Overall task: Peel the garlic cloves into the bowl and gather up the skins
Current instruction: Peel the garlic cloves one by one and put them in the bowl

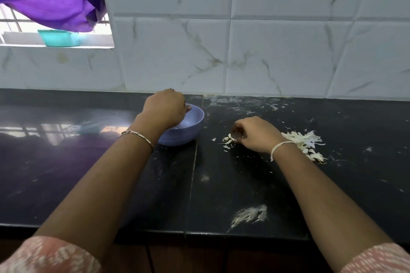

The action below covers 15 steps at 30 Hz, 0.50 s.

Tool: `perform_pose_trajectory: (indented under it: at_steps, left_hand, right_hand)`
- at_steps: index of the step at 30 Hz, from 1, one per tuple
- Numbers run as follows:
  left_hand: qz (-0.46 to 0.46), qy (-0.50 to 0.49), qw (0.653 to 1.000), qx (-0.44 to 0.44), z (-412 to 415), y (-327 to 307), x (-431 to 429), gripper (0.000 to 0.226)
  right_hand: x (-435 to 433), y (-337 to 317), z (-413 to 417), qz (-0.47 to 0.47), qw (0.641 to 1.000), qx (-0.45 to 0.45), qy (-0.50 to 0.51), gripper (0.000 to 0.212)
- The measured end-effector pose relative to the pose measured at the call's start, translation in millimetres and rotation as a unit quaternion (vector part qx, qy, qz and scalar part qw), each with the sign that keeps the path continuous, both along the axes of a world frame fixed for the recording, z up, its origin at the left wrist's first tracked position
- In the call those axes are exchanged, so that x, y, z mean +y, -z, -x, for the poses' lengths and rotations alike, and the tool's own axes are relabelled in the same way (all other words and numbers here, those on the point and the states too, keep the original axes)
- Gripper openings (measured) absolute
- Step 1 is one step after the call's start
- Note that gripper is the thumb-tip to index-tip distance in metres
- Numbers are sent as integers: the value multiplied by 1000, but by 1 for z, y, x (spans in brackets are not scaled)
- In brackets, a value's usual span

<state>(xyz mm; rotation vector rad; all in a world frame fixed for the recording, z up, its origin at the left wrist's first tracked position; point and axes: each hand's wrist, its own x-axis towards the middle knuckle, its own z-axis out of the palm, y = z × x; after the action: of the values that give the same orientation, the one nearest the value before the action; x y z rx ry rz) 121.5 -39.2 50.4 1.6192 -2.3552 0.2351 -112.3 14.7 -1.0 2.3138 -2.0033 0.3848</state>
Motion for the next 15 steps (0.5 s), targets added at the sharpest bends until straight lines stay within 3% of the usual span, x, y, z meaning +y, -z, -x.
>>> perform_pose_trajectory:
  at_steps: [5,9,12,15]
  left_hand:
    - [62,24,998,5,20,-3,1,10]
    - [79,51,995,45,39,-3,6,11]
    - [64,92,991,71,61,1,19,22]
    - [28,141,983,113,85,12,38,8]
  right_hand:
    - [2,-1,9,-40,999,-7,17,27]
    - [10,-4,19,-45,998,-48,18,11]
    - [15,-8,22,-32,995,-91,-5,6]
    - [16,-9,26,-8,989,-147,-4,10]
